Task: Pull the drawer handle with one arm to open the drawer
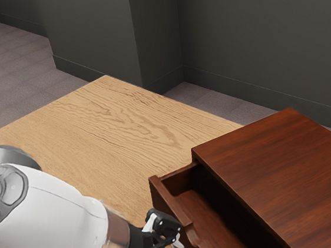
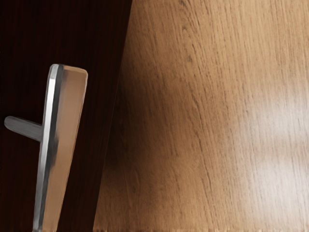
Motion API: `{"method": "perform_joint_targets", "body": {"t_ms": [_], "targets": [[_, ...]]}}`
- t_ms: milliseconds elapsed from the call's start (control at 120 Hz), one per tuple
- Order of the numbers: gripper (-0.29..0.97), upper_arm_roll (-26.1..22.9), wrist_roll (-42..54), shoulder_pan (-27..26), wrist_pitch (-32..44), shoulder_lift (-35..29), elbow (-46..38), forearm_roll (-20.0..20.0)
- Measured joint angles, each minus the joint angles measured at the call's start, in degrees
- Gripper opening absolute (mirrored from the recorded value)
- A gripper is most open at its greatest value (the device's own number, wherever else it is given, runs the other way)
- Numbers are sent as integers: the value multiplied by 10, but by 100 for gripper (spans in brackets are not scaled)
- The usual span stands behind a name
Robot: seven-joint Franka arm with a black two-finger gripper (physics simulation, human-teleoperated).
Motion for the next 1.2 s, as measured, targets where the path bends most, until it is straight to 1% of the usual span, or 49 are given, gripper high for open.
{"method": "perform_joint_targets", "body": {"t_ms": [250,400,667,1017,1200], "targets": [[68,-9,-14,3,-16,-8,-2,-1],[66,-17,-20,7,-6,-9,-6,-2],[67,-20,-28,14,4,-37,-28,-2],[68,-27,-39,23,6,-40,-44,-6],[68,-41,-43,29,6,-51,-51,-10]]}}
